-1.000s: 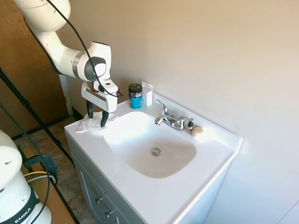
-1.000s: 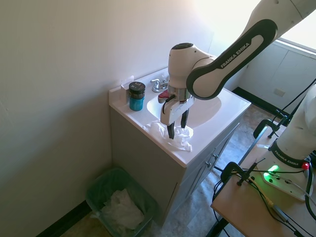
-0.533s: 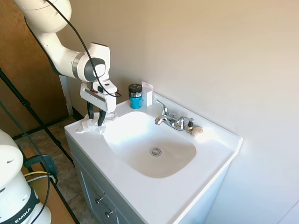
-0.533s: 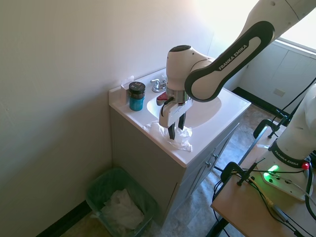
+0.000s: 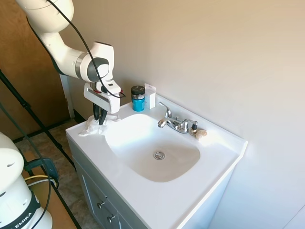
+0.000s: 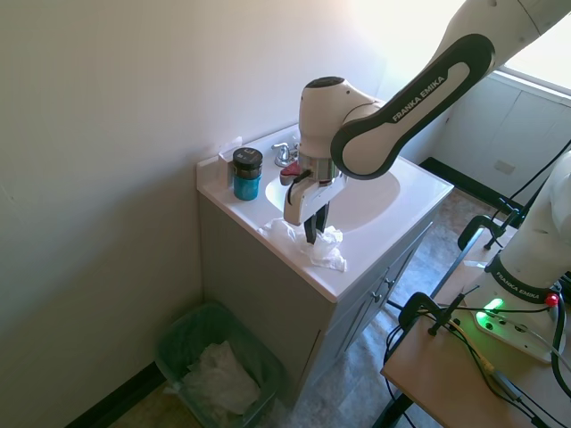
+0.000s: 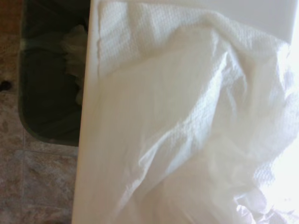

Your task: Throw the tissue in the trash bin

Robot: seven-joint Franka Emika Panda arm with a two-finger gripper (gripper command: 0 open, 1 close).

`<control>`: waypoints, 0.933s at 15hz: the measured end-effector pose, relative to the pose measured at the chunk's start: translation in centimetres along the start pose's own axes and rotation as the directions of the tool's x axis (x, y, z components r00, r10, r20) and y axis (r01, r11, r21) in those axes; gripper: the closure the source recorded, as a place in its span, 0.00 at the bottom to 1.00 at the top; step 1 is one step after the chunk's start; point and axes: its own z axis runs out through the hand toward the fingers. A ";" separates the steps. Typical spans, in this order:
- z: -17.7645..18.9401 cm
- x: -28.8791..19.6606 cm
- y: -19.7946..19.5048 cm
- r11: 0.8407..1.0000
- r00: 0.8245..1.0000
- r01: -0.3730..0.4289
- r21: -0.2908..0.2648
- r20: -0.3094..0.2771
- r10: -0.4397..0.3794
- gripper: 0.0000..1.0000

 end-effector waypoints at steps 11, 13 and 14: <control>-7.4 -2.0 -1.4 0.992 0.996 0.067 0.106 -0.062 -0.061 1.00; -9.5 -4.7 -3.2 0.986 0.990 0.117 0.115 -0.089 -0.107 1.00; -10.3 -6.3 -4.3 0.983 0.986 0.142 0.116 -0.108 -0.129 1.00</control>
